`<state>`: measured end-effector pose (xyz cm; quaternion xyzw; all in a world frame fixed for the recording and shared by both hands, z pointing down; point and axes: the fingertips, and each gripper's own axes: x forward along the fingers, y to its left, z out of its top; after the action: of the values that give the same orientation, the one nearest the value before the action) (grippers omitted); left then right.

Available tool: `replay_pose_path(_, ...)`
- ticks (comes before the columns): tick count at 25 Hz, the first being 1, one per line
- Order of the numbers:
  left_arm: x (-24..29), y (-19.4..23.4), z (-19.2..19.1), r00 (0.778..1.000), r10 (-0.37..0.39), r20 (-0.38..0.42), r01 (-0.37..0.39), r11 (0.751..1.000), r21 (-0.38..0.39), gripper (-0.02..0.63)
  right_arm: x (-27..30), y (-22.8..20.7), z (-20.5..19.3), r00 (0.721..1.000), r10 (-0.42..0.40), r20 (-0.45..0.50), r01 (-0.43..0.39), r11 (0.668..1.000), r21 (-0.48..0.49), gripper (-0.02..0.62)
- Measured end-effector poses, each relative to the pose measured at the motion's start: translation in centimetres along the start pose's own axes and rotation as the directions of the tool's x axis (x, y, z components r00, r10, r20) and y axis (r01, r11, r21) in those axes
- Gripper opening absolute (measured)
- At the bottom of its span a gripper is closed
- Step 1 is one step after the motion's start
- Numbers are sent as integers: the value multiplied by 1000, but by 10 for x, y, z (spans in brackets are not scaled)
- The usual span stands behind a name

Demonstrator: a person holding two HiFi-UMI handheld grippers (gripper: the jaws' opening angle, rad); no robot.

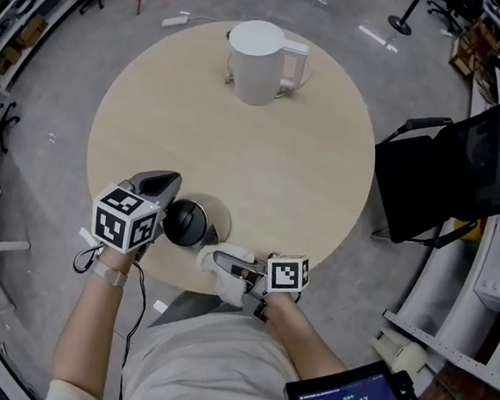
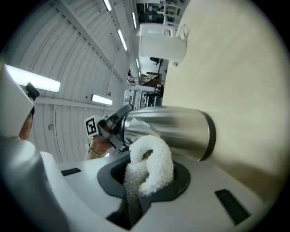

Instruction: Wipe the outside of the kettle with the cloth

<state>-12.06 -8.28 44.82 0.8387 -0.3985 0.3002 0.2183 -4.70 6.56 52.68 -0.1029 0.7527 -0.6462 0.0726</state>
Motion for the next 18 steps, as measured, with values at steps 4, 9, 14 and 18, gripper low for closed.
replay_pose_path(4,-21,-39,6,992,-33,126,35,999,-8,-6,-27,52,62,971,94,220,-21,949,-315,75)
replay_pose_path(9,-19,-75,-9,994,-3,111,-17,983,182,-5,11,24,129,948,81,308,39,930,-364,75)
replay_pose_path(14,-27,-72,-8,986,-39,160,17,991,136,-5,39,-35,137,972,-111,208,166,949,-269,75)
replay_pose_path(18,-30,-69,-6,982,-30,185,8,993,119,-5,32,-19,132,957,-71,283,166,930,-328,75)
